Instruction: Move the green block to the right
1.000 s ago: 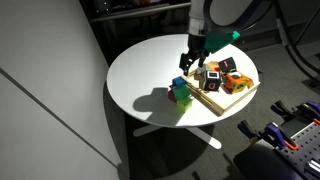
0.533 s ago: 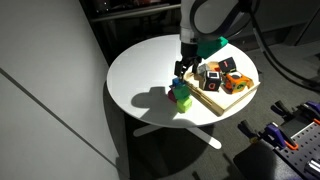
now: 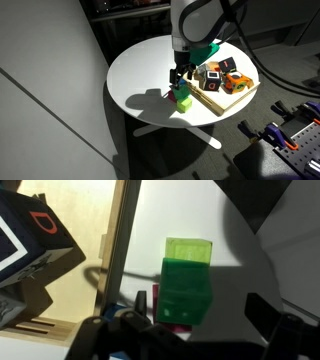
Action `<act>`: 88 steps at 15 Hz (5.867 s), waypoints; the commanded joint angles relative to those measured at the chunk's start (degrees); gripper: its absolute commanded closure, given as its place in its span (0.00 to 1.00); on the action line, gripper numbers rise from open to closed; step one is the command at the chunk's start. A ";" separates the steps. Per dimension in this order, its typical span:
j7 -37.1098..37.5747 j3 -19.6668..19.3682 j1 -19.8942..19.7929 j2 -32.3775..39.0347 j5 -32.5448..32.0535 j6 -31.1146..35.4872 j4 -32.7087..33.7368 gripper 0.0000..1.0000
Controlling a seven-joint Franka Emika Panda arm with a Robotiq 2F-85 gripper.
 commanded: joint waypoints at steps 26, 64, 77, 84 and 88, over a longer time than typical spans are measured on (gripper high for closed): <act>1.15 -3.73 4.32 7.04 -3.41 -4.12 8.12 0.42; 20.01 -7.60 -3.46 -21.88 -8.98 5.12 -26.23 0.70; 16.62 -5.10 -5.02 -29.34 -4.93 4.44 -29.67 0.00; 6.08 -3.64 -4.44 -34.34 7.70 -4.84 -28.33 0.00; 5.43 -3.53 -4.78 -37.01 8.93 -13.37 -26.77 0.00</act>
